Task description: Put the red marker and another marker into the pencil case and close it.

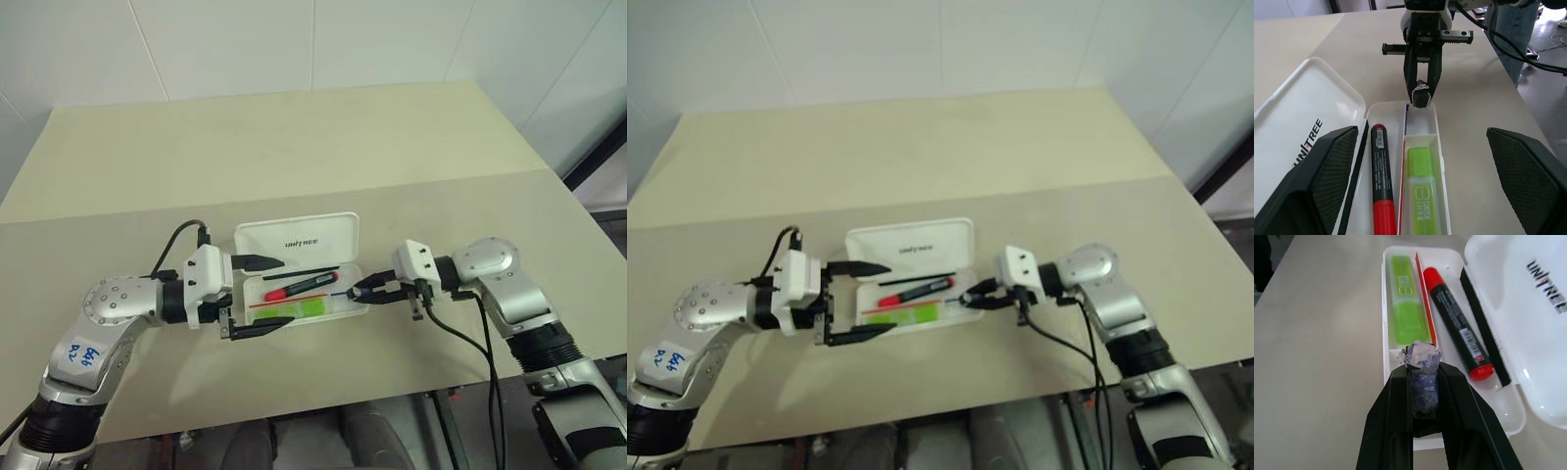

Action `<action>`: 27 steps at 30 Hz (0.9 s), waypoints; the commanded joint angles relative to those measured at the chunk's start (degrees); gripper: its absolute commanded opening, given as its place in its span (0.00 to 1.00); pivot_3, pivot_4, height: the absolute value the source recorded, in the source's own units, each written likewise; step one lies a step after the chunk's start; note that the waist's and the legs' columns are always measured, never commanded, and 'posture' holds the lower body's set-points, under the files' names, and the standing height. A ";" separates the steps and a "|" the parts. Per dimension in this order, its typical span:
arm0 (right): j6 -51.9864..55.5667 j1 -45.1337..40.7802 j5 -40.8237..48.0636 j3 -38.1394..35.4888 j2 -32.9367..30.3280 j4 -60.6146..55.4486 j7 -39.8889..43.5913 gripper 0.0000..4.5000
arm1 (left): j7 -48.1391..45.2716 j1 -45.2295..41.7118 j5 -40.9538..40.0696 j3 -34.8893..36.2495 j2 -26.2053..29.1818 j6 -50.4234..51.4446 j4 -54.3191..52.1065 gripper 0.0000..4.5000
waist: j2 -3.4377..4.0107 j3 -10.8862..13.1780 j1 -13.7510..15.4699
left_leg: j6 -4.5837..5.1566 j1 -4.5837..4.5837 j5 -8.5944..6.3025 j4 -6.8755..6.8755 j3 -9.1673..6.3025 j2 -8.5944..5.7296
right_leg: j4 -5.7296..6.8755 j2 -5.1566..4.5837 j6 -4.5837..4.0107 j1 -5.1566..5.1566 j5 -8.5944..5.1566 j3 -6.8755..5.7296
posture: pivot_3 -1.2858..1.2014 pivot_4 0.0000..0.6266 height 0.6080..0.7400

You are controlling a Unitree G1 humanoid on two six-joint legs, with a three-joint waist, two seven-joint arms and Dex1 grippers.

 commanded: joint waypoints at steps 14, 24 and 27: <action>-1.39 -3.60 -1.87 1.29 4.55 4.20 -0.01 0.08 | 1.93 0.35 -0.03 1.55 0.40 -0.56 -2.53 1.00 | 0.00 0.00 -0.07 | -0.01 -0.01 -0.01 0.00 -0.03 0.01 | 0.00 -0.01 0.00 -0.01 0.00 -0.04 | 0.52 0.24 1.00; 1.39 -1.74 -0.92 1.38 3.39 0.47 1.23 0.08 | 1.68 -0.76 0.21 1.17 0.32 -0.99 -1.56 1.00 | 0.00 0.00 -0.05 | -0.01 -0.02 -0.01 0.00 -0.05 0.01 | 0.00 -0.01 -0.01 -0.01 0.00 -0.06 | 0.52 0.24 1.00; 1.56 -1.41 -1.17 1.27 3.33 0.26 1.13 0.08 | 1.63 -1.09 0.28 1.07 0.19 -1.04 -1.36 1.00 | 0.01 0.00 -0.08 | -0.01 -0.02 -0.01 0.01 -0.04 0.00 | -0.01 -0.01 0.00 -0.01 0.00 -0.05 | 0.52 0.24 1.00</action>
